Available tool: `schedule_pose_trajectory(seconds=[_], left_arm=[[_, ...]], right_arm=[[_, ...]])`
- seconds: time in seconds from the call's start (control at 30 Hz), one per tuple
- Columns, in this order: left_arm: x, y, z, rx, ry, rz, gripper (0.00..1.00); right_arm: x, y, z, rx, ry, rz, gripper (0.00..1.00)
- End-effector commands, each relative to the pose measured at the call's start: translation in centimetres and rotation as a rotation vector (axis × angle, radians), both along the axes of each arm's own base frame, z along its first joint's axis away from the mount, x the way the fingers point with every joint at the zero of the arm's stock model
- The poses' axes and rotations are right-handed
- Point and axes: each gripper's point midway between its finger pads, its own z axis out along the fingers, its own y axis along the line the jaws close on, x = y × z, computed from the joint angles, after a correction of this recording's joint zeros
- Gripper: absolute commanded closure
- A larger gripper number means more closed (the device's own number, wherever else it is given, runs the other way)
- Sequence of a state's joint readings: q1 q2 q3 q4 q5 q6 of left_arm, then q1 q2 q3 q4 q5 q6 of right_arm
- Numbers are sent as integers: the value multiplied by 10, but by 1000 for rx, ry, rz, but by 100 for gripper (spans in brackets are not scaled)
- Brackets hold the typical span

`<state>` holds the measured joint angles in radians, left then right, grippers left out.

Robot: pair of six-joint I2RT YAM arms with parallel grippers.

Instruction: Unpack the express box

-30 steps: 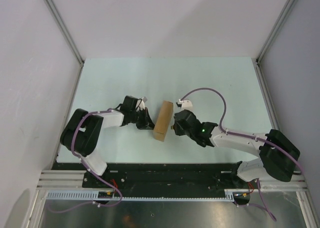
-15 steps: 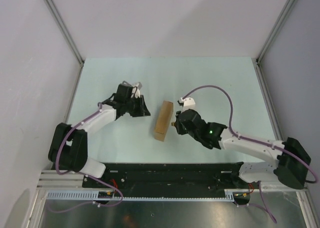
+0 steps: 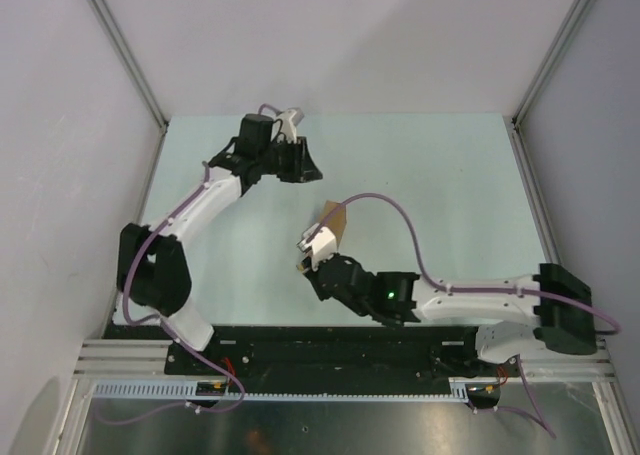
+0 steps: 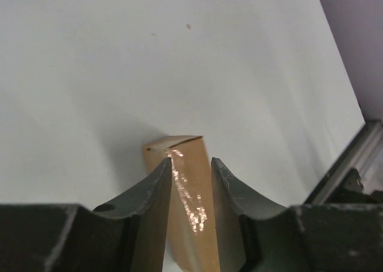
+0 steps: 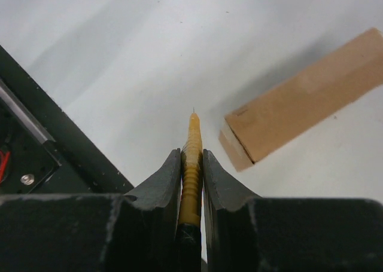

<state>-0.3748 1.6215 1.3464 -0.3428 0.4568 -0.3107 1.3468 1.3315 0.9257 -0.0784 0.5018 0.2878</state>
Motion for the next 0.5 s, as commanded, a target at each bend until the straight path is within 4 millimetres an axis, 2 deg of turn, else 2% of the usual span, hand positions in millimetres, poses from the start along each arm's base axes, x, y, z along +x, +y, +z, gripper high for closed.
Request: schedule_pose_trajectory(seconds=[0.0,0.03,0.1,0.13,0.3,0.43,0.47], left_arm=[[-15,-50,12,-64,-34,-250,62],[-15,-58,0,-66,-9,-284,62],[-15,-70,-3,-83,2,-329,63],[-18,-77,-15,-98,39,-371,63],[-25,-102,-22,-150,74,-486,63],[-32,-111,-39,-120,73,-520,63],[-36,-112,-49,-111,95,-524,63]], right_arm=[[15,33,24,66,-137,-15,100],[18,39,17,61,-149,-26,100],[26,39,13,45,-176,-62,100],[29,40,4,22,-181,-76,100],[35,35,-19,-53,-185,-119,100],[34,27,-34,-89,-155,-149,100],[35,26,-33,-87,-152,-160,100]])
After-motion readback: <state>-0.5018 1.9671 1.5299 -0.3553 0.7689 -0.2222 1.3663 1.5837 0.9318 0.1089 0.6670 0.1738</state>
